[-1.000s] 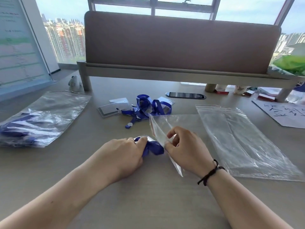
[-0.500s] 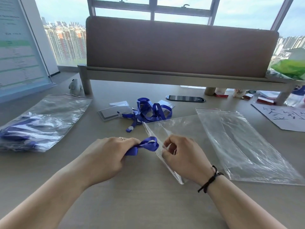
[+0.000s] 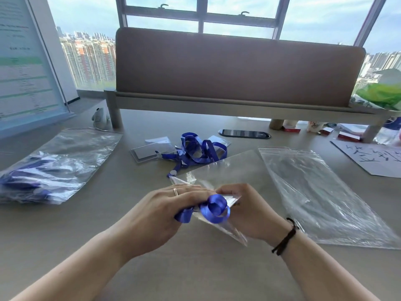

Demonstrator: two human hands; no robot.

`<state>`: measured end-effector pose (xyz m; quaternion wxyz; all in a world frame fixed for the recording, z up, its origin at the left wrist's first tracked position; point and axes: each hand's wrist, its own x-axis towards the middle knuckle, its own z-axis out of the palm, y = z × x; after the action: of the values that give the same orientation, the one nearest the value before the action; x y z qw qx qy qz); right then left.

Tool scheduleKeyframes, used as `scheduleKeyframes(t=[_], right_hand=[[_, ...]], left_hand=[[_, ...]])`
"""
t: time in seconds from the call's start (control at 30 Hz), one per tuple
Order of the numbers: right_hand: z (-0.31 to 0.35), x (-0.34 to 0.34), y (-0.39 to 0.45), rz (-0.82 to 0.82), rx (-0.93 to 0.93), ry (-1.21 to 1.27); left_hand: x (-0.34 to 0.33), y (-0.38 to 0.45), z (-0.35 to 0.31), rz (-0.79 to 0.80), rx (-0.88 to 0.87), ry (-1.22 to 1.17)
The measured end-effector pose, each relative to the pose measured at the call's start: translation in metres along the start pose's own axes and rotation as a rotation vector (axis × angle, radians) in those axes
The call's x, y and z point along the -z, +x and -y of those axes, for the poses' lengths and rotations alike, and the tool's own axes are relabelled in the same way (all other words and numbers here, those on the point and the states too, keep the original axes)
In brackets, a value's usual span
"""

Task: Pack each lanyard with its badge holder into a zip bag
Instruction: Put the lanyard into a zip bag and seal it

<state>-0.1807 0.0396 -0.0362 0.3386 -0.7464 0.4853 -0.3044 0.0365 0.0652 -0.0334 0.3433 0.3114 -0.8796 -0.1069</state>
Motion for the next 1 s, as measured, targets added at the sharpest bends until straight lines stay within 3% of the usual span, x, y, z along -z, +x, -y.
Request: scheduleKeyframes(t=[0.23,0.5,0.67,1.0], right_hand=[[-0.002,0.011,0.001,0.042,-0.114,0.159],[0.004,0.015,0.001,-0.083,-0.182,0.259],[0.020,0.006,-0.007,-0.100,-0.085,0.193],[0.034,-0.025,-0.024,-0.110,0.162,0.008]], left_hand=[[0.006,-0.002,0.008,0.061,0.050,-0.007],[0.013,-0.006,0.015,0.174,0.187,0.093],[0.005,-0.002,0.009,0.265,0.222,0.233],[-0.012,0.001,-0.005,0.199,0.429,0.552]])
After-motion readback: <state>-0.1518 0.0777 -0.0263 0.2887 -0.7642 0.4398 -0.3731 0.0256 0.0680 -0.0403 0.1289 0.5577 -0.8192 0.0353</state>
